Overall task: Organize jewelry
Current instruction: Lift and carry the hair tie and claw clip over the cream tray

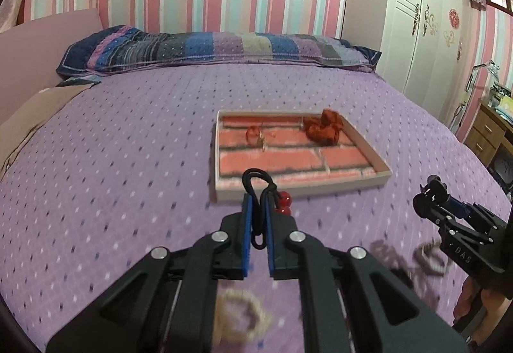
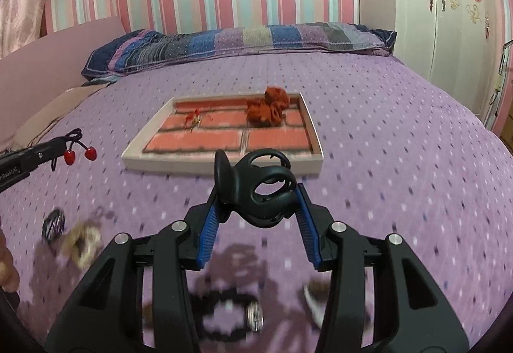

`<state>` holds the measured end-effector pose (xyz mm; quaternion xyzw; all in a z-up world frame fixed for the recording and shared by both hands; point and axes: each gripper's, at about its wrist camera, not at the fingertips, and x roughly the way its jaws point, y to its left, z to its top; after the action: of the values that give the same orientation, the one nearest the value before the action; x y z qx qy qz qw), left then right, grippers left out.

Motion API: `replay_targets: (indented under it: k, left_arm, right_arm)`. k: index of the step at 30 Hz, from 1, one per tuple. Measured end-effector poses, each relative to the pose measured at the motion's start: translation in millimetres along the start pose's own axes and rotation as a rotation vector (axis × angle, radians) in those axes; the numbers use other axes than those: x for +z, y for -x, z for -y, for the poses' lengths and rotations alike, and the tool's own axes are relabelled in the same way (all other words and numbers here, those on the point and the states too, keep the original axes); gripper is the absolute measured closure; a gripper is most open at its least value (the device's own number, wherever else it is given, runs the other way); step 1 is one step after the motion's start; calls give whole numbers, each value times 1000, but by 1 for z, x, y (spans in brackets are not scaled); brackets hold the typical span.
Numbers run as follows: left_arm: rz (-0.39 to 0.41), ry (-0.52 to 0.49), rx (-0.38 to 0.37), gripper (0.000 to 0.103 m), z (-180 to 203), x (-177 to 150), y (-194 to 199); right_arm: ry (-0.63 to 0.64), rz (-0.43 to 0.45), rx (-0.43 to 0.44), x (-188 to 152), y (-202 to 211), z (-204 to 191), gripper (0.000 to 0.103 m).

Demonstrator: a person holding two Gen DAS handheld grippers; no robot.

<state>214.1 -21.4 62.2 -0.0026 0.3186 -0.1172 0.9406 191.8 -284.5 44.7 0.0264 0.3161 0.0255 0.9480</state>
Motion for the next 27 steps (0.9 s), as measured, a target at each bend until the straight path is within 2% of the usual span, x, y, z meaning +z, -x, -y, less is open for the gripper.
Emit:
replay_targets:
  k: [6,12,18,22,27]
  left_arm:
    - [-31,6,4,95,5,37,-53]
    - [-89,30,5,95,2,58,-112]
    - [-159,58,19,95,-8,67,-173]
    - [-194,32,45,95,-9,65,-200]
    - [-245,53,36,95,-15,69,-229]
  right_arm:
    - [-7,-15,-11,46,-54,6,58]
    - [-2,-82,-40,76,-122,13,58]
    - [-8,-142,-63,90,-174,21,58]
    - [-12,-187,-66,94,-203,27,58]
    - [7,-243,-80,97,-232,32,58]
